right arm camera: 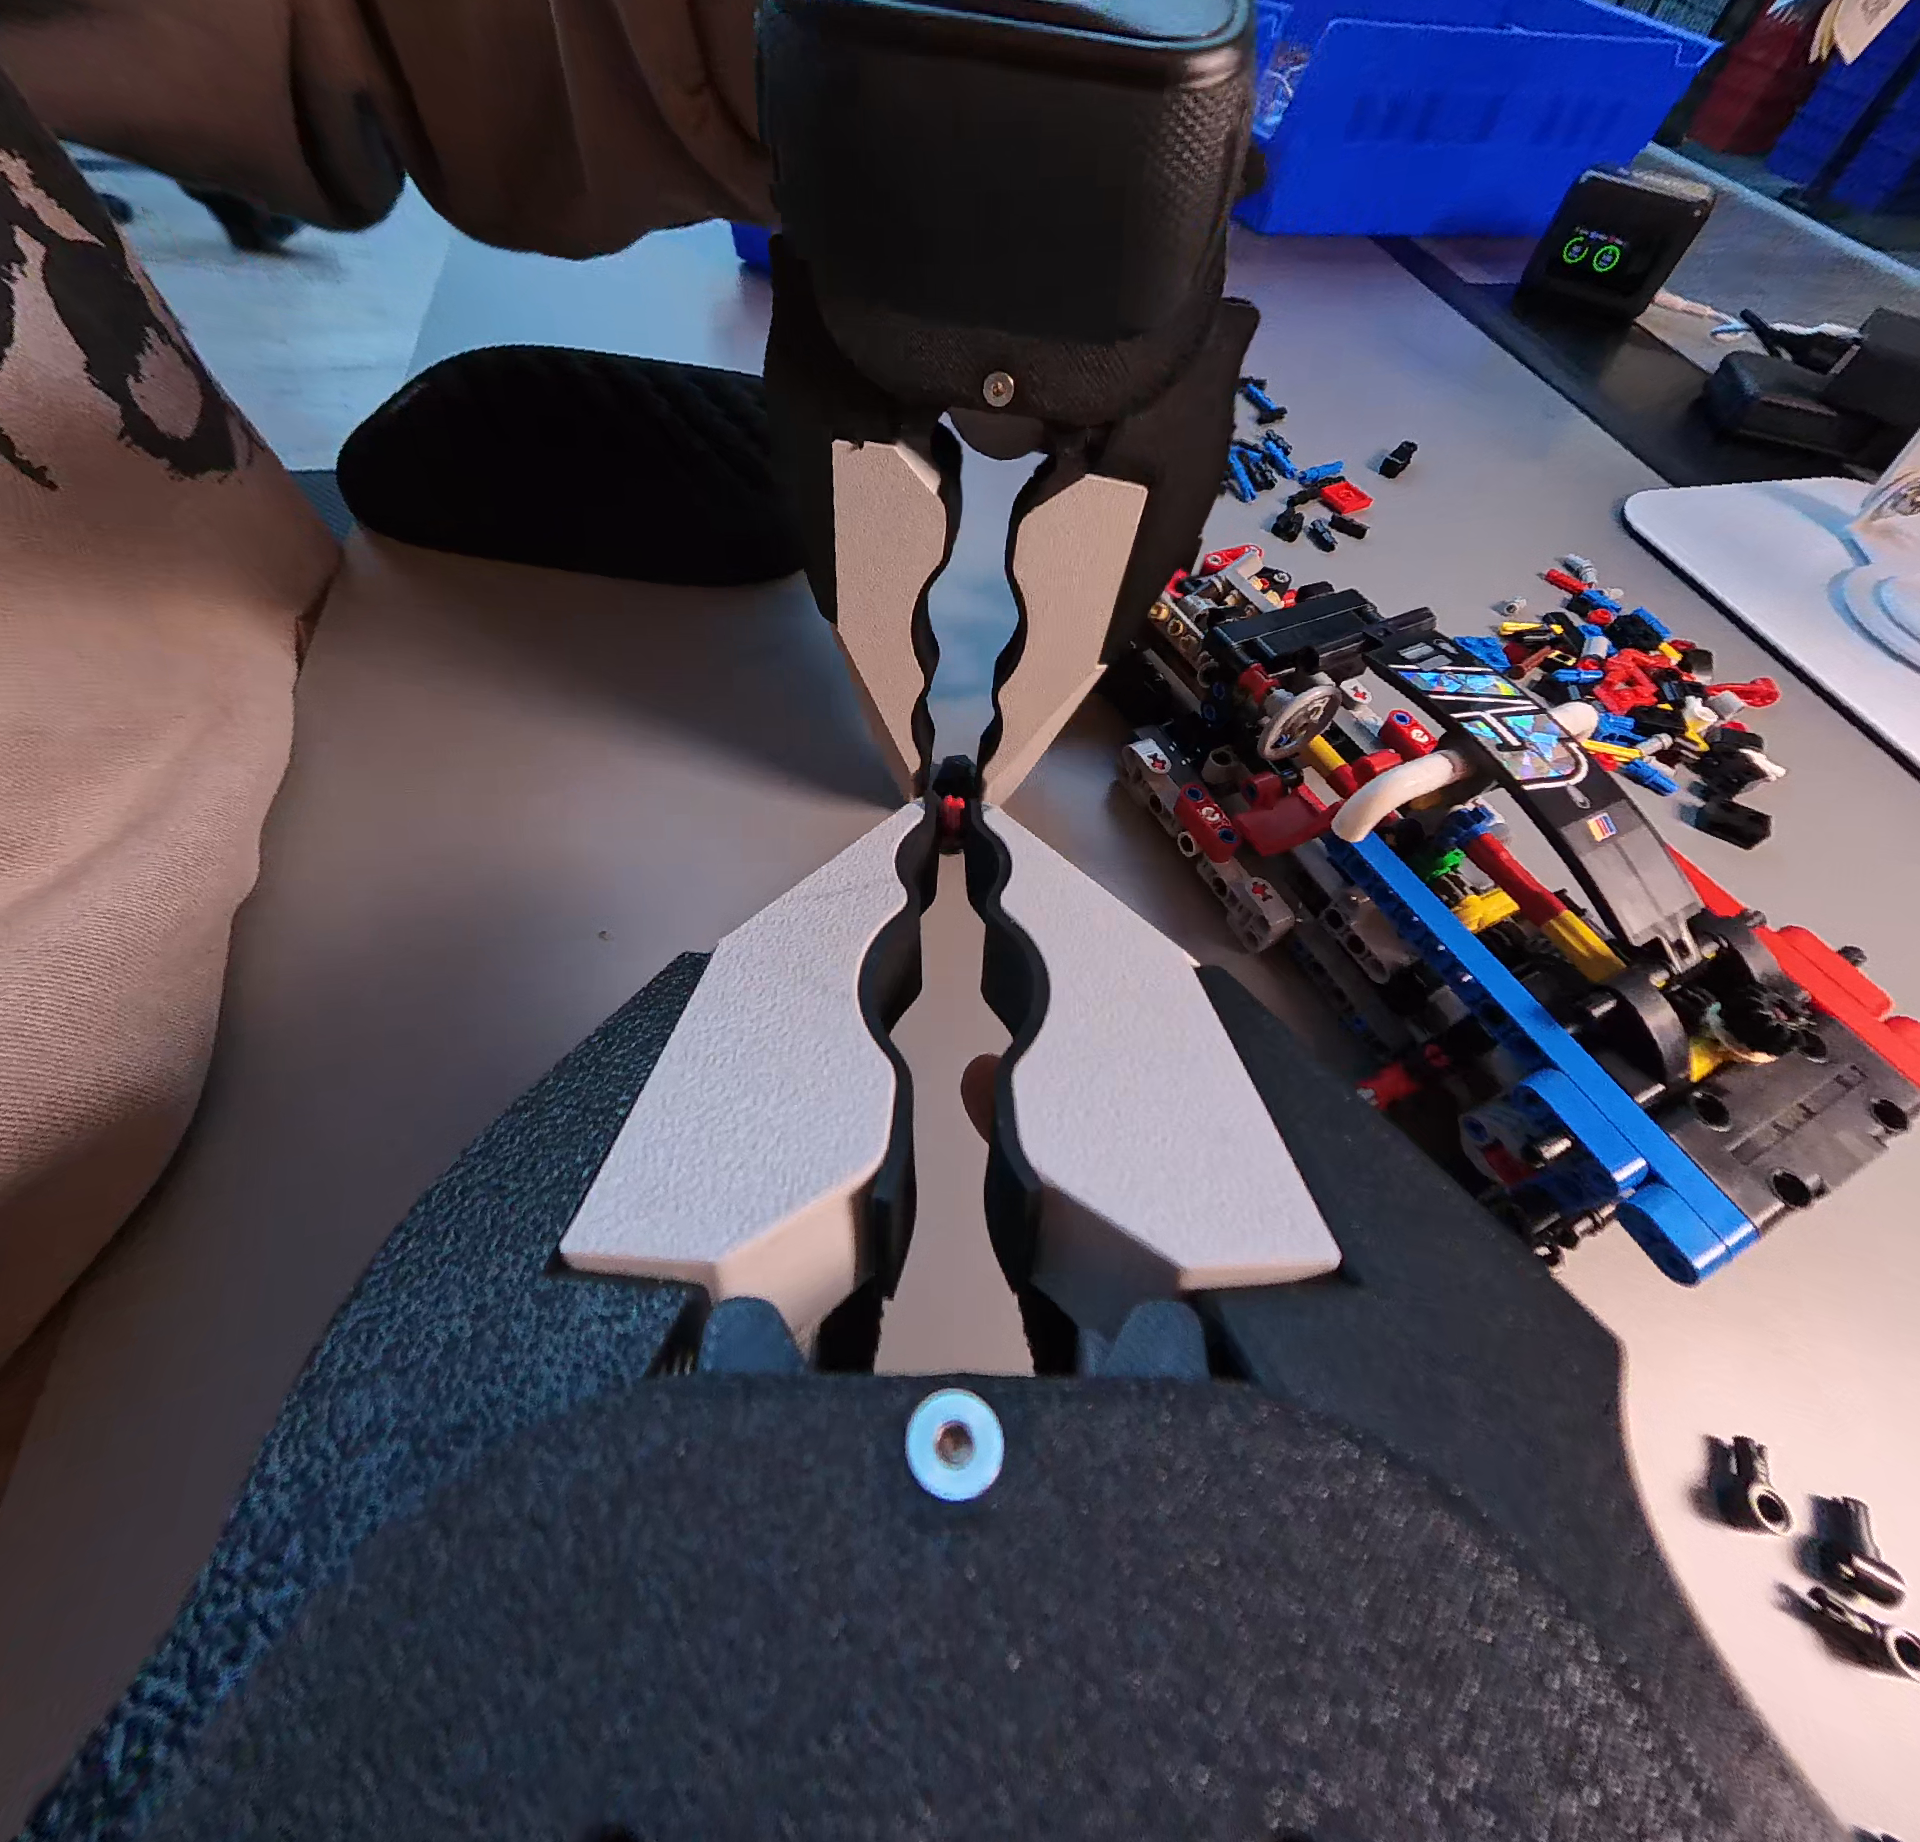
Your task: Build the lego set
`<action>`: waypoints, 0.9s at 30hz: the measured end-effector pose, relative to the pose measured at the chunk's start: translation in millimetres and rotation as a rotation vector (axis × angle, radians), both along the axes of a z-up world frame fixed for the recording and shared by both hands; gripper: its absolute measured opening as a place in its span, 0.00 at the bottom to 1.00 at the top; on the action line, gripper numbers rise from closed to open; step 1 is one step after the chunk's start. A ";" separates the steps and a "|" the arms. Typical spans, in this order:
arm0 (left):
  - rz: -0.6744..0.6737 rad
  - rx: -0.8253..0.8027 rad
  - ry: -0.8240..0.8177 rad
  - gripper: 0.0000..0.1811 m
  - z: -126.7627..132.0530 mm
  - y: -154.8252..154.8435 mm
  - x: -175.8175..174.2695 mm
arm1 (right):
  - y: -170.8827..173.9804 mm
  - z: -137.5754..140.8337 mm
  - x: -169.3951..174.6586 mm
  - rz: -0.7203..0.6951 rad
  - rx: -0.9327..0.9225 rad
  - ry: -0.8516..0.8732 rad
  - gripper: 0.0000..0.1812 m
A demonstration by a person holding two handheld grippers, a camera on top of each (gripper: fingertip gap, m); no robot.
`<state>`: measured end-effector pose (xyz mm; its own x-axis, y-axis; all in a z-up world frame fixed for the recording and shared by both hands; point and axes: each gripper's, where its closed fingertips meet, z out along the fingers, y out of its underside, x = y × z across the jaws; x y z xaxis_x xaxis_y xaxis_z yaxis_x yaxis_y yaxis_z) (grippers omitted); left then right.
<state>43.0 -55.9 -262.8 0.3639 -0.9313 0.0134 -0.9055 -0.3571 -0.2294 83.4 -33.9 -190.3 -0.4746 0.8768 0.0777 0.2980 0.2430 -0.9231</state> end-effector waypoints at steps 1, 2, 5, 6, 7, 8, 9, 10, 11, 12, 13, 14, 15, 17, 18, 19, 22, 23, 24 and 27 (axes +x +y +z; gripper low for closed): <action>0.002 0.002 -0.006 0.06 0.0 -0.4 0.7 | -0.2 0.0 0.1 0.000 0.001 0.000 0.01; -0.002 0.007 -0.014 0.06 0.0 -1.0 1.7 | -0.3 0.0 0.1 0.001 0.003 0.002 0.01; -0.005 0.030 -0.077 0.06 0.4 -5.5 8.9 | -0.4 -0.1 0.5 0.001 0.002 0.000 0.01; 0.003 0.041 -0.111 0.06 1.3 -7.2 12.2 | -0.6 -0.1 0.6 0.003 0.002 0.000 0.01; 0.017 0.060 -0.156 0.06 3.8 -8.1 16.3 | -0.9 -0.3 0.7 0.005 0.002 -0.001 0.01; 0.037 0.084 -0.213 0.06 7.9 -8.2 21.3 | -1.4 -0.3 0.9 0.008 0.002 -0.001 0.01; 0.065 0.115 -0.276 0.05 13.1 -7.2 26.3 | -2.1 -0.3 1.1 0.012 0.003 -0.001 0.01; 0.095 0.151 -0.337 0.04 19.0 -5.6 30.1 | -2.9 -0.3 1.4 0.017 0.004 -0.001 0.01; 0.125 0.183 -0.400 0.02 25.2 -4.6 33.5 | -4.2 -0.2 1.8 0.025 0.004 0.000 0.01; 0.159 0.228 -0.469 0.00 32.7 -2.0 36.1 | -6.0 0.5 2.5 0.036 0.000 0.003 0.01; 0.194 0.253 -0.527 0.00 38.6 -1.3 37.6 | -7.8 1.6 3.4 0.048 -0.004 0.008 0.01; 0.225 0.277 -0.568 0.00 42.3 -0.7 37.7 | -9.3 2.4 4.1 0.058 -0.007 0.011 0.01; 0.247 0.306 -0.585 0.00 43.7 0.3 36.7 | -10.0 2.4 4.3 0.062 -0.009 0.010 0.01; 0.270 0.325 -0.576 0.00 40.4 -0.6 34.5 | -9.3 -0.3 3.1 0.058 -0.007 -0.007 0.01; 0.276 0.329 -0.575 0.00 39.5 -0.7 34.1 | -9.1 -1.4 2.5 0.056 -0.008 -0.015 0.01; 0.280 0.329 -0.578 0.00 39.3 -0.9 34.1 | -9.1 -1.8 1.9 0.056 -0.007 -0.017 0.01; 0.284 0.342 -0.605 0.00 41.9 0.3 35.6 | -9.3 -1.5 0.6 0.052 -0.002 -0.015 0.01; 0.288 0.348 -0.616 0.00 42.9 1.3 36.1 | -9.7 -0.8 0.4 0.051 0.001 -0.010 0.01; 0.293 0.353 -0.628 0.00 43.7 2.5 36.5 | -10.3 0.1 0.2 0.051 0.005 -0.005 0.01; 0.304 0.363 -0.683 0.00 47.2 4.7 39.5 | -11.5 -2.2 -0.7 0.051 0.018 -0.014 0.01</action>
